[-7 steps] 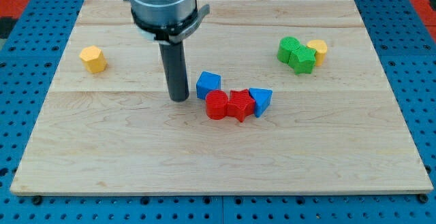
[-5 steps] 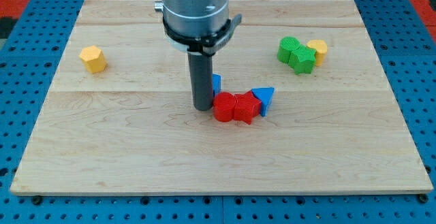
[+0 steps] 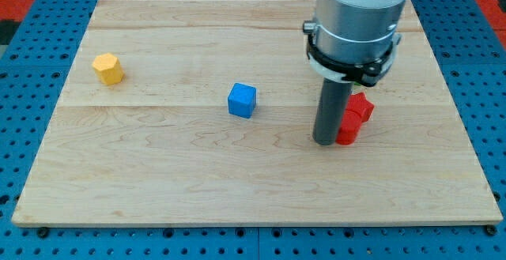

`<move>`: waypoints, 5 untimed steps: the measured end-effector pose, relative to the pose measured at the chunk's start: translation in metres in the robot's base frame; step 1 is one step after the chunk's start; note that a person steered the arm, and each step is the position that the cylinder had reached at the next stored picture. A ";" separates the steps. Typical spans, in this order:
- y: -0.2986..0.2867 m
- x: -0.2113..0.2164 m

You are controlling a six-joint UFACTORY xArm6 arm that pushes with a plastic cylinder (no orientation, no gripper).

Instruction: Push the red star into the green star

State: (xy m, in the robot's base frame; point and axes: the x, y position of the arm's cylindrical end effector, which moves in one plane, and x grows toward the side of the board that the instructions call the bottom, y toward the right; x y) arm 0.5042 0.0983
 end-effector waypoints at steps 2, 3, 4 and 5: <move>0.004 -0.015; 0.004 0.015; 0.053 0.018; 0.048 -0.011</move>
State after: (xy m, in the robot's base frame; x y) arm 0.4933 0.1459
